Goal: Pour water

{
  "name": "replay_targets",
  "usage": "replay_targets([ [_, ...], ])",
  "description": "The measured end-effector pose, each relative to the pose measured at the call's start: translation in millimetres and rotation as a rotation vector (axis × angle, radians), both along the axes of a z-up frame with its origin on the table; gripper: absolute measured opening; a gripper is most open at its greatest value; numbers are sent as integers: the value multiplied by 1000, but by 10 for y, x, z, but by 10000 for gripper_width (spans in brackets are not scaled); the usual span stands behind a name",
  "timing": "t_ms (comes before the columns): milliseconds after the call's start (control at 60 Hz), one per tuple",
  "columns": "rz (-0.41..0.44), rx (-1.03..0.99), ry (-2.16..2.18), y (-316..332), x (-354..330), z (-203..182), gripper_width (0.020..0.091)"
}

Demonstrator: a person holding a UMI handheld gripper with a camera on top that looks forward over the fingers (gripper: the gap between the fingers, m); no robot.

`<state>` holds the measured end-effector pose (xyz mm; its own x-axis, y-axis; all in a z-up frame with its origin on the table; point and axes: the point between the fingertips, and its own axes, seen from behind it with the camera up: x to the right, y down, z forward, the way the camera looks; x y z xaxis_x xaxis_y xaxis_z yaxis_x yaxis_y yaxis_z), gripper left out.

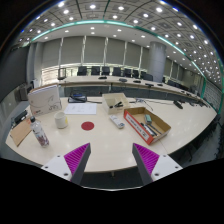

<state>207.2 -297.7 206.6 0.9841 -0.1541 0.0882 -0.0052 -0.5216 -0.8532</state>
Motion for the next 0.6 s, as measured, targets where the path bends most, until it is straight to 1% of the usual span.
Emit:
replay_targets([
  [133, 44, -10, 1, 27, -360, -92, 862],
  [150, 53, -11, 2, 3, -327, -61, 860],
  [367, 165, 24, 33, 85, -1476, -306, 865],
  [467, 234, 57, 64, 151, -2113, -459, 865],
  [600, 266, 81, 85, 361, -2822, -678, 859],
])
